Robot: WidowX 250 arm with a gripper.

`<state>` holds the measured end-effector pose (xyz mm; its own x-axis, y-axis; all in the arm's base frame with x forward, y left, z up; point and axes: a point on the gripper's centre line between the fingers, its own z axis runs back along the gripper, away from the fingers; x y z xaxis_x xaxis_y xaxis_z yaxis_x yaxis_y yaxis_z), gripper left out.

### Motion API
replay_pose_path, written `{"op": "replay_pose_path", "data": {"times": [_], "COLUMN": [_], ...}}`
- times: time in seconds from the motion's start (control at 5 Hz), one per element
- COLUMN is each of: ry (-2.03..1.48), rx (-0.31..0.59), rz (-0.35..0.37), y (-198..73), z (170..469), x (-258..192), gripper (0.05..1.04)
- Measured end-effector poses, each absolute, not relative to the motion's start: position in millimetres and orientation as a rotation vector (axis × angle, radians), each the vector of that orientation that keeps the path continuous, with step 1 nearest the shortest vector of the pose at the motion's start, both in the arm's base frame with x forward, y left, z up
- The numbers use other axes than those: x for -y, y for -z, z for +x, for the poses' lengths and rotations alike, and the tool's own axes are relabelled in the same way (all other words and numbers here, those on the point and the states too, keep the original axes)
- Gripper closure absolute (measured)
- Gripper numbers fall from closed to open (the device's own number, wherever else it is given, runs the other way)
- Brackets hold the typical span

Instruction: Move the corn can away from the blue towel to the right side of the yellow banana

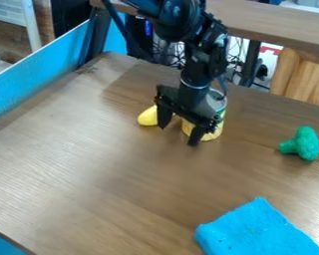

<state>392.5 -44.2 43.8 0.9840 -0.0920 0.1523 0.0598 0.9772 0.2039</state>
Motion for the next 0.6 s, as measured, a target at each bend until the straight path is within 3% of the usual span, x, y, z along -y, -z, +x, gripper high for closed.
{"op": "replay_pose_path", "data": {"times": [0.2, 0.4, 0.6], "ry": [0.086, 0.100, 0.122], "rx": [0.153, 0.142, 0.180], "rz": [0.192, 0.148, 0.079], "y": [-43, -53, -89], "z": [391, 369, 327], "x": [45, 48, 51], "gripper": [0.083, 0.083, 0.083]}}
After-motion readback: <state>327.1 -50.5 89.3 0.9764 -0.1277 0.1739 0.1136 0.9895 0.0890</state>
